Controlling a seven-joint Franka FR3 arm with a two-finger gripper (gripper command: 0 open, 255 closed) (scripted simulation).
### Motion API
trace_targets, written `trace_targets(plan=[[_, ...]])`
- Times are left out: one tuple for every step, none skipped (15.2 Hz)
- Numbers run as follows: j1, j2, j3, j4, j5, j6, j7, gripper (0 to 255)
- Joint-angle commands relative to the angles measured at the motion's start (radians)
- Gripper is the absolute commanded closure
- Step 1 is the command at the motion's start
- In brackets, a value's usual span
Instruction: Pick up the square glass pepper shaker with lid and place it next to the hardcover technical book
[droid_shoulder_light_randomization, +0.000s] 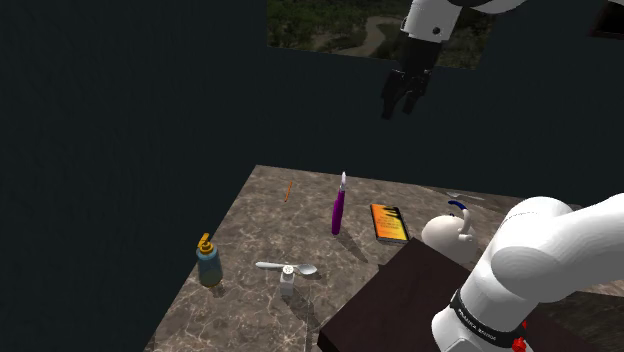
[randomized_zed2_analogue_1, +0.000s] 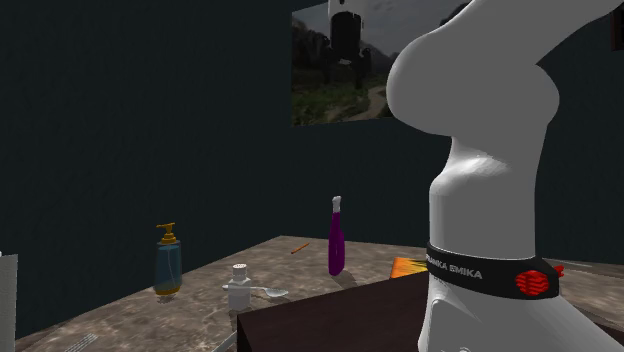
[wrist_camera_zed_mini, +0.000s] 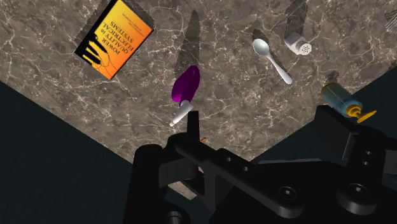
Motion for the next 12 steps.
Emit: trace_targets(plan=[[0.0,0.0,0.0,0.0,0.0,0.0,0.0,0],[0.003,0.002,0.011,-0.027,0.006,0.026,0.014,0],[0.007,0.005,0.022,-0.054,0.012,0.051,0.028,0],[0.011,0.009,0.033,-0.079,0.019,0.078,0.041,0],[0.015,0.015,0.044,-0.104,0.025,0.104,0.055,0],[0.019,0.022,0.055,-0.127,0.031,0.131,0.068,0],[0.023,0.03,0.067,-0.149,0.038,0.158,0.082,0],[0.027,0.04,0.078,-0.17,0.044,0.186,0.096,0],[0.032,0.052,0.089,-0.19,0.051,0.214,0.109,0],[0.037,0.065,0.101,-0.209,0.057,0.243,0.123,0],[0.042,0.079,0.113,-0.227,0.064,0.272,0.137,0],[0.046,0.095,0.125,-0.243,0.07,0.301,0.15,0]])
